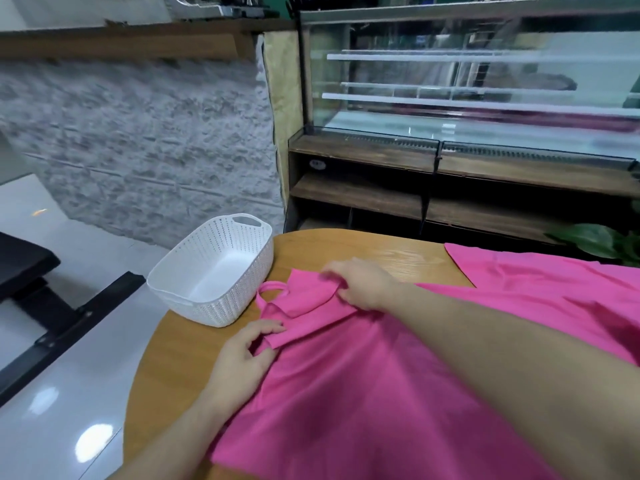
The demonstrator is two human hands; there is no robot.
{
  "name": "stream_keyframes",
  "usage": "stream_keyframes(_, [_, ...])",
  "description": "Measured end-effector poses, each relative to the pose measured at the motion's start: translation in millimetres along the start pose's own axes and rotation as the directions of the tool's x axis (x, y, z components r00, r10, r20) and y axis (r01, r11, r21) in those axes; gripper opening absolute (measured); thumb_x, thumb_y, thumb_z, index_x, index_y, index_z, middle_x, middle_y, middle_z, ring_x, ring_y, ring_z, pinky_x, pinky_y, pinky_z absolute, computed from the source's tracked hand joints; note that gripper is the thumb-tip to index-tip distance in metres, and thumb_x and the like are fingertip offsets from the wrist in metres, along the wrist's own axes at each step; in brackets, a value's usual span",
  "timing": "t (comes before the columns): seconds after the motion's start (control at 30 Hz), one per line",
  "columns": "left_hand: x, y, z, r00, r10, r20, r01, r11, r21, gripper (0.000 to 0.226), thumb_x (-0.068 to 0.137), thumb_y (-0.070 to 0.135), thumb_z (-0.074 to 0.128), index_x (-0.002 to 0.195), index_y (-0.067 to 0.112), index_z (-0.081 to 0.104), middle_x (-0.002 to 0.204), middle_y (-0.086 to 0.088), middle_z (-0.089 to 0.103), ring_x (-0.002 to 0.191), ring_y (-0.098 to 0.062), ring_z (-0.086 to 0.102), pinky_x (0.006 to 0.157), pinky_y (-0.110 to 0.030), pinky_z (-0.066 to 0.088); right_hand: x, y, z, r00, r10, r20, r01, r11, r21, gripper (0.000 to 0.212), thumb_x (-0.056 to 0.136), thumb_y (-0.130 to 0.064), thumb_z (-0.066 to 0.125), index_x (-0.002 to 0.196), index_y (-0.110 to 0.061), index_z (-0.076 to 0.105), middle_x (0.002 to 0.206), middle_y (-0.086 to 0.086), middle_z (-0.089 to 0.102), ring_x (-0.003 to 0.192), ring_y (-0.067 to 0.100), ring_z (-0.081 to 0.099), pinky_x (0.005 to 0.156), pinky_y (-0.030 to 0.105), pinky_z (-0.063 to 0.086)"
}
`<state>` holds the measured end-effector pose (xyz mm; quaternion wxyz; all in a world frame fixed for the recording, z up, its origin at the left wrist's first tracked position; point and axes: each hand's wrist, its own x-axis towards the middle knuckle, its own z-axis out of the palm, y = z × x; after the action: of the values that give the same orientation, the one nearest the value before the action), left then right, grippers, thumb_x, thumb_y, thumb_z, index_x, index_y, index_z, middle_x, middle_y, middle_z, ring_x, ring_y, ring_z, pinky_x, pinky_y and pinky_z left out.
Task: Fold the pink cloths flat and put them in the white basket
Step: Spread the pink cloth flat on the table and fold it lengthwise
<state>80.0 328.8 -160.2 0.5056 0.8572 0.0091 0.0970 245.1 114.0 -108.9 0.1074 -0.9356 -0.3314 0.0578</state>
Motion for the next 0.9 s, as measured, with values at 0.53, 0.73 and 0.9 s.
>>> stream_keyframes(0.53, [12,-6,-8,0.997,0.047,-0.06,-0.055,0.988,-0.143,0.023,0.089,0.004,0.069,0.092,0.026,0.075,0.093,0.019,0.074,0.091,0.004,0.067,0.084,-0.009,0.044,31,-10,5,0.995,-0.072,0.075,0.051,0.967,0.249,0.059,0.088,-0.021,0.065,0.139,-0.039,0.042,0.113,-0.007,0.06,0.087,0.012,0.058,0.079,0.024,0.043])
stream_keyframes(0.73, [15,-12,-9,0.984,0.133,-0.116,-0.136,0.991,-0.011,0.019,0.086,0.028,0.072,0.087,0.047,0.073,0.126,0.018,0.06,0.121,0.009,0.052,0.101,-0.007,0.035,43,-19,7,0.99,-0.019,-0.141,0.034,0.994,0.103,0.026,0.101,-0.049,0.041,0.114,-0.037,0.061,0.11,-0.004,0.07,0.102,0.024,0.062,0.082,0.033,0.048])
stream_keyframes(0.9, [14,-16,-6,0.989,0.127,-0.078,-0.126,0.992,0.017,0.02,0.081,0.028,0.066,0.088,0.047,0.07,0.128,0.017,0.058,0.124,0.006,0.051,0.101,-0.007,0.034,43,-11,0,0.999,0.006,0.041,-0.012,0.991,0.133,0.02,0.103,-0.038,0.044,0.099,-0.028,0.061,0.098,-0.003,0.065,0.099,0.023,0.059,0.077,0.028,0.038])
